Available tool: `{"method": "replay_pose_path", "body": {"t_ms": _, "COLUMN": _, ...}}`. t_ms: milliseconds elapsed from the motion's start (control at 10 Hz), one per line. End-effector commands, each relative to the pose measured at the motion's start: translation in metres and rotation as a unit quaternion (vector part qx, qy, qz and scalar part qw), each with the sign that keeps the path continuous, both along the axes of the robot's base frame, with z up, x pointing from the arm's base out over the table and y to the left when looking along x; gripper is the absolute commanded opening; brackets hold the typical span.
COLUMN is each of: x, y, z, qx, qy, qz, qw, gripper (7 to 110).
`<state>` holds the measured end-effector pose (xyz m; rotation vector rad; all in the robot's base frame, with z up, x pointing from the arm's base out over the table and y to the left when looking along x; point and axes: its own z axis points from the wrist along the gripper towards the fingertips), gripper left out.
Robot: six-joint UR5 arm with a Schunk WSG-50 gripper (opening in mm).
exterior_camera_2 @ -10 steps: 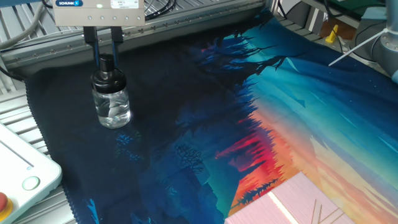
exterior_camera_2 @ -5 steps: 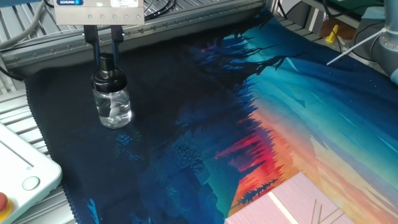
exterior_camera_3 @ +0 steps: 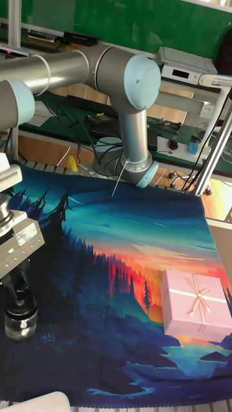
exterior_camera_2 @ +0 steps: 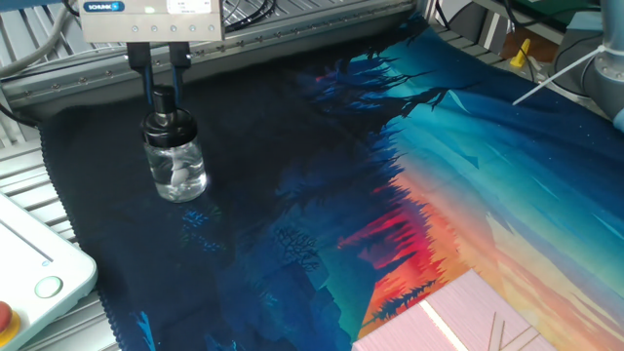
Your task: Screw the lid onto the jar
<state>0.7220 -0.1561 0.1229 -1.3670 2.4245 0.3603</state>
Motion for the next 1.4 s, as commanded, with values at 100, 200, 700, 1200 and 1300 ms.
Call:
{"method": "replay_pose_path", "body": {"t_ms": 100, "x": 0.011, "y": 0.010, "z": 0.001, "qx": 0.014, "qy": 0.013, "qz": -0.029, "qw": 0.9994, "gripper": 22}}
{"method": "replay_pose_path", "body": {"t_ms": 200, "x": 0.014, "y": 0.011, "z": -0.001, "qx": 0.014, "qy": 0.014, "qz": -0.040, "qw": 0.9990, "gripper": 22}}
{"method": "replay_pose_path", "body": {"t_ms": 700, "x": 0.017, "y": 0.003, "z": -0.002, "qx": 0.007, "qy": 0.026, "qz": -0.096, "qw": 0.9951, "gripper": 7}}
{"method": "replay_pose_path", "body": {"t_ms": 1200, "x": 0.024, "y": 0.002, "z": 0.004, "qx": 0.026, "qy": 0.035, "qz": -0.182, "qw": 0.9824, "gripper": 7}}
{"method": "replay_pose_path", "body": {"t_ms": 1300, "x": 0.024, "y": 0.005, "z": 0.003, "qx": 0.030, "qy": 0.037, "qz": -0.193, "qw": 0.9800, "gripper": 7}}
